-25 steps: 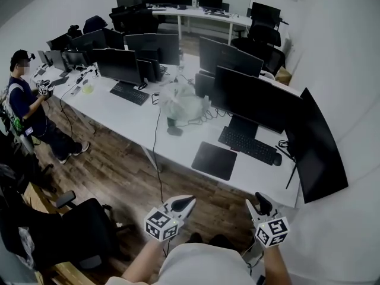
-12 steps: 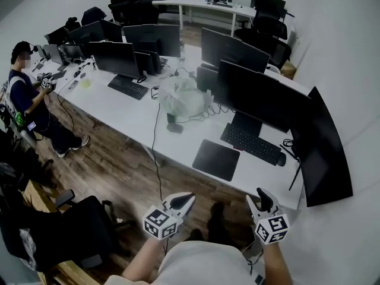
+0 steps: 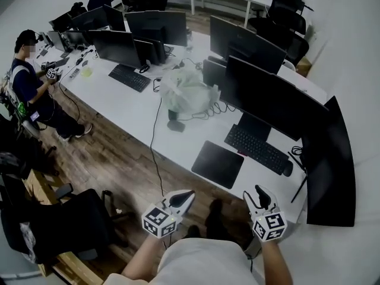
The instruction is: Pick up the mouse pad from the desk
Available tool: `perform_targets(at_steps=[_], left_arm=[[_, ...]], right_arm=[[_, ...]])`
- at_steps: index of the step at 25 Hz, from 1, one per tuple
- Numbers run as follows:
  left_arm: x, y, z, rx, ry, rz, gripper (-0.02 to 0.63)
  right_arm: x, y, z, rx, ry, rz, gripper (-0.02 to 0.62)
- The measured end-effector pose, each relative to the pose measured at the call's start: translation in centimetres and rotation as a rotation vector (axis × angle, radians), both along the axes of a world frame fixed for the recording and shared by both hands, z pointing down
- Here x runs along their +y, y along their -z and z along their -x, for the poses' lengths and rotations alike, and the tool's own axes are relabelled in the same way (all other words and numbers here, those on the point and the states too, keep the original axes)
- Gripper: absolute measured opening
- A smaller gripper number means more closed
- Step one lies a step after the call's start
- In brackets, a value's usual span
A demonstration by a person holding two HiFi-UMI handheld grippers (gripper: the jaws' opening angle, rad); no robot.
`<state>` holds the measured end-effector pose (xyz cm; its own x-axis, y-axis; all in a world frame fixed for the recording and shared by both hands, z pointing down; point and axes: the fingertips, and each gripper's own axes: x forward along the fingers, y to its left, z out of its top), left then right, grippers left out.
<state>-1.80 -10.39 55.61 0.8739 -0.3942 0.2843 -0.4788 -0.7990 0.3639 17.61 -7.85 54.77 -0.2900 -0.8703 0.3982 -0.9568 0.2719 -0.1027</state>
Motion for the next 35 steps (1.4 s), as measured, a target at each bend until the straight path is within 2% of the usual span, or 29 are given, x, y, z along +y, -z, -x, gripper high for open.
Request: perform_targets(at_steps=[10, 15, 22, 30, 35], left_arm=[[-6.9, -3.0, -5.3, -0.045, 0.028, 0.042, 0.015], [-9.4, -5.0, -7.2, -0.075, 0.055, 0.103, 0.015], [-11.6, -8.6, -9.5, -0.113, 0.068, 0.153, 0.015], [-12.6, -12.6, -10.2, -0.161, 0.063, 0.213, 0.015], [-13.4, -15.1, -9.9, -0.182, 0.029, 0.214, 0.015]], right_arm=[[-8.1, -7.0, -4.5, -0.015, 0.067, 0.145, 0.216], [-10.7, -10.3, -6.5, -0.048, 0.068, 0.219, 0.216], [-13.6, -14.4, -7.9, -0.038, 0.113, 0.284, 0.218], [-15.3, -20.9, -8.2, -0.01, 0.133, 0.387, 0.239], [-15.7, -24.7, -8.2, 0.013, 0.108, 0.455, 0.242]])
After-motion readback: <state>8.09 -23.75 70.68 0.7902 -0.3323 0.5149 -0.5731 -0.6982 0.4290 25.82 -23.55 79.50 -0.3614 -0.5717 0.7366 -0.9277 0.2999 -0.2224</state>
